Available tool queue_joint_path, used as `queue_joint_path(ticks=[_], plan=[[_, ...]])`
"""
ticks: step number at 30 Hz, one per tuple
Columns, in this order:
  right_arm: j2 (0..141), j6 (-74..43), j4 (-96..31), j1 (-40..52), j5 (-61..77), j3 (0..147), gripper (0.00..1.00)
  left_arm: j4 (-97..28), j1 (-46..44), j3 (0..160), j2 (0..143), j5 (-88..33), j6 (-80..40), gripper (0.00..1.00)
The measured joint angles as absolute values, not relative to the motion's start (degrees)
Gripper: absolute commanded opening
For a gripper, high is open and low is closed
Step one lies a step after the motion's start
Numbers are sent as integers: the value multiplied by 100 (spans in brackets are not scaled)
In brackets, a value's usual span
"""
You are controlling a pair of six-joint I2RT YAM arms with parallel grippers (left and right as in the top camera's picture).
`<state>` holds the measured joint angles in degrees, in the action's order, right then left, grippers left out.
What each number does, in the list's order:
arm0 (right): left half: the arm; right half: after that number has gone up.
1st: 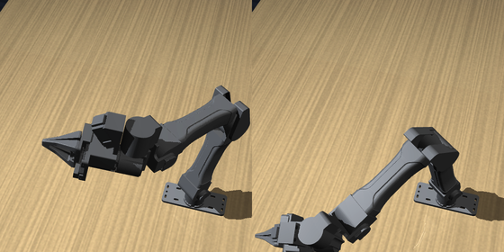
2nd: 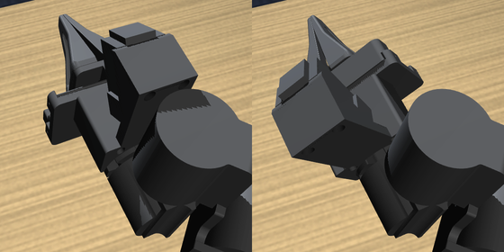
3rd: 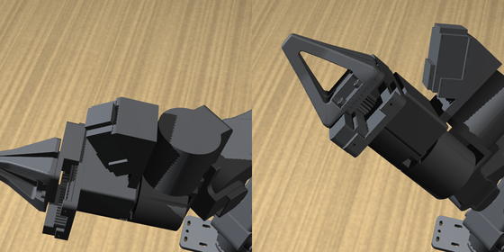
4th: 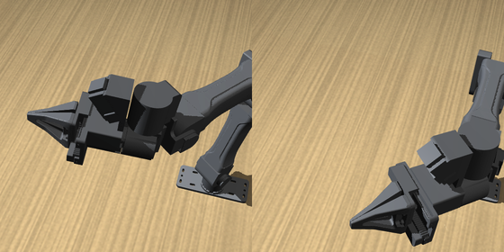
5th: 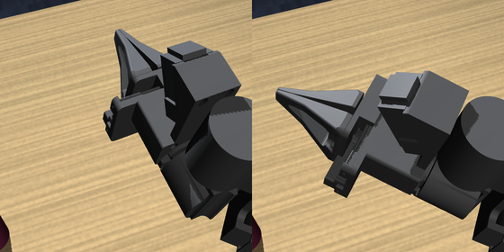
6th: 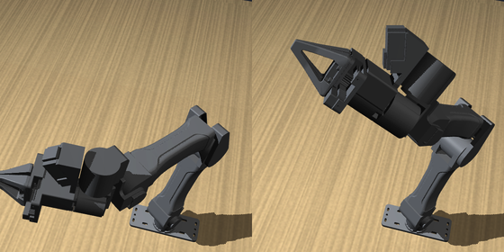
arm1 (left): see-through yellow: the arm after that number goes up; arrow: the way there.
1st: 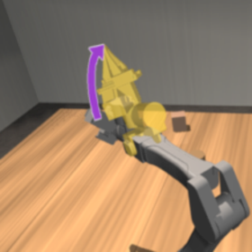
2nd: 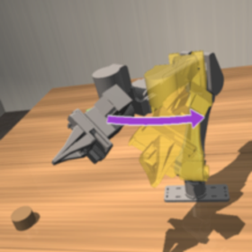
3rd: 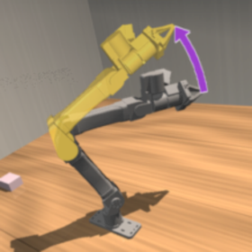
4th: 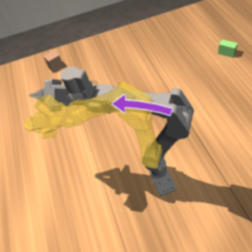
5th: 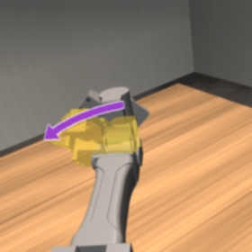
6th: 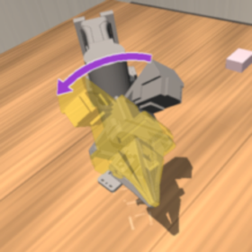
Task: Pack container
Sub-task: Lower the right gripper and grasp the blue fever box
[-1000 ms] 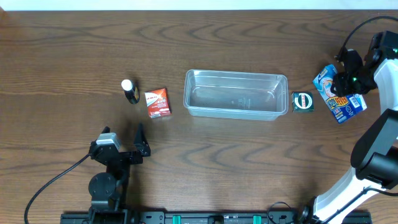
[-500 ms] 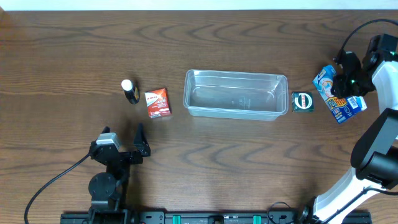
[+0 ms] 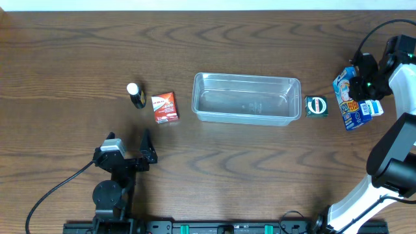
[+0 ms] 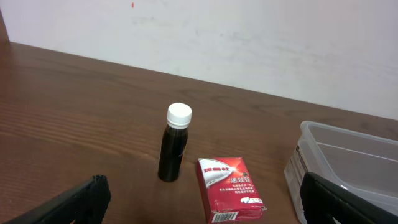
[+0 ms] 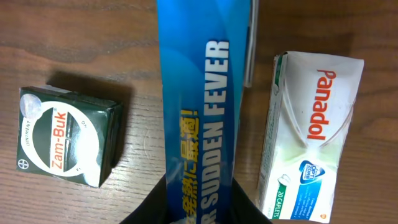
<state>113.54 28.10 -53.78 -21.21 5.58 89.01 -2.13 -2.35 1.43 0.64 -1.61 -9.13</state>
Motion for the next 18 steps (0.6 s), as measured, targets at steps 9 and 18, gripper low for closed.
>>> queue_joint_path(ticks=[9, 18], plan=[[11399, 2630, -5898, -2008, 556, 9539, 12, -213, -235, 143, 64, -161, -913, 98], [11399, 2593, -6440, -1575, 552, 10363, 11, -213, -235, 143, 64, -158, -913, 98]])
